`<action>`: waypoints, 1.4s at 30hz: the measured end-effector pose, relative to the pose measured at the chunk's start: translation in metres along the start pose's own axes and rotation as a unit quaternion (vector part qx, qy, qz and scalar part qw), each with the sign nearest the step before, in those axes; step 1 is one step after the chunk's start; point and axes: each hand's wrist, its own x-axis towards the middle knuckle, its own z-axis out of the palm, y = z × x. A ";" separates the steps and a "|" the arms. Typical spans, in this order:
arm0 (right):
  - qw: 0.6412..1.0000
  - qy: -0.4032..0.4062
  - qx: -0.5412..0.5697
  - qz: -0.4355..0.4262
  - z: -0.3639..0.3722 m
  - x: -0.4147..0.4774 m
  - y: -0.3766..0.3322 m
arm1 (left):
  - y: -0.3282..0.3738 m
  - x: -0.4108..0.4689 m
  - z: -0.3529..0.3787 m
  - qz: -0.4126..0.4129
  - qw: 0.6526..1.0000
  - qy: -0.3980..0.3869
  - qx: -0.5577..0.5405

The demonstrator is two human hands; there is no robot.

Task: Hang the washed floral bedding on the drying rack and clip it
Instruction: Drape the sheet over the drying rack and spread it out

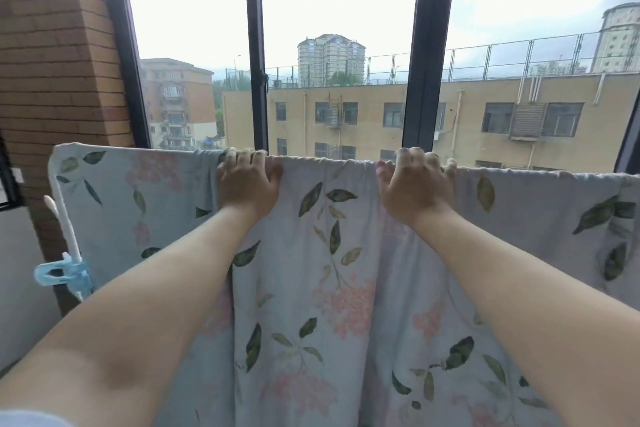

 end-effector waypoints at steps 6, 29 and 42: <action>0.994 -0.029 0.042 -0.098 0.018 -0.002 -0.081 | 0.040 -0.013 -0.004 0.080 0.996 0.006 -0.034; 0.995 0.095 0.015 -0.032 0.041 -0.004 -0.081 | -0.211 0.083 -0.010 -0.203 0.970 -0.131 -0.001; 0.964 0.226 0.125 -0.052 0.082 -0.083 -0.034 | -0.105 -0.103 0.035 -0.064 0.995 -0.031 -0.067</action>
